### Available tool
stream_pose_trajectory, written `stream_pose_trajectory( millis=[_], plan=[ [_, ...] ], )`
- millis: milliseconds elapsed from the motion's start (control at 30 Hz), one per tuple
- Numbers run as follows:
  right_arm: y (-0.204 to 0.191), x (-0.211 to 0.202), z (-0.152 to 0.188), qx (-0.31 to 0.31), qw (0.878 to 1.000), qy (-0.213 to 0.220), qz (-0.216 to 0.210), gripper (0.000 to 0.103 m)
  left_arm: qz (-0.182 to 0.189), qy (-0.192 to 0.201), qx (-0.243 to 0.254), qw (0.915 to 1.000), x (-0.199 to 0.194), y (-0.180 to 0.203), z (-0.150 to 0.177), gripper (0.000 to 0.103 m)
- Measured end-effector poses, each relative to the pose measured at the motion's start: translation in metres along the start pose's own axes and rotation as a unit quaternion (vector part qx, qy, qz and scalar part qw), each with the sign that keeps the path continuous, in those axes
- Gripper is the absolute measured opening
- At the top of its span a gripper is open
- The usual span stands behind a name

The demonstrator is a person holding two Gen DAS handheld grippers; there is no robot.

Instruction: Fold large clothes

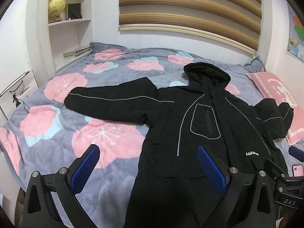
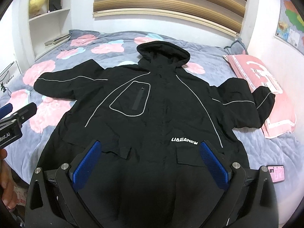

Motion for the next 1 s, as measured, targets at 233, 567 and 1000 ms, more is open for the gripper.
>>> stream_pose_trajectory(
  millis=[233,567,1000],
  plan=[
    [-0.007,-0.001,0.000,-0.009,1.000,-0.002,0.001,0.103,0.001,-0.008,-0.013,0.9999,0.004,-0.014,0.007,0.102],
    [-0.015,0.000,0.003,-0.018,1.000,-0.005,-0.001,0.103,0.006,-0.009,-0.025,0.9996,0.002,-0.023,0.010,0.102],
    [-0.021,0.006,0.003,-0.020,1.000,-0.010,-0.004,0.103,0.006,-0.016,-0.029,0.9994,0.008,-0.027,0.014,0.102]
  ],
)
Point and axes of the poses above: each gripper's, at about its wrist camera, not at the fingertips, and x roughly the way its jaws point, y to its right, z to its underside, the point moved 10 cm from there along x, roughly the way its jaws point, and after that the axes turned 4 degrees about -x, right-handed, at the moved point
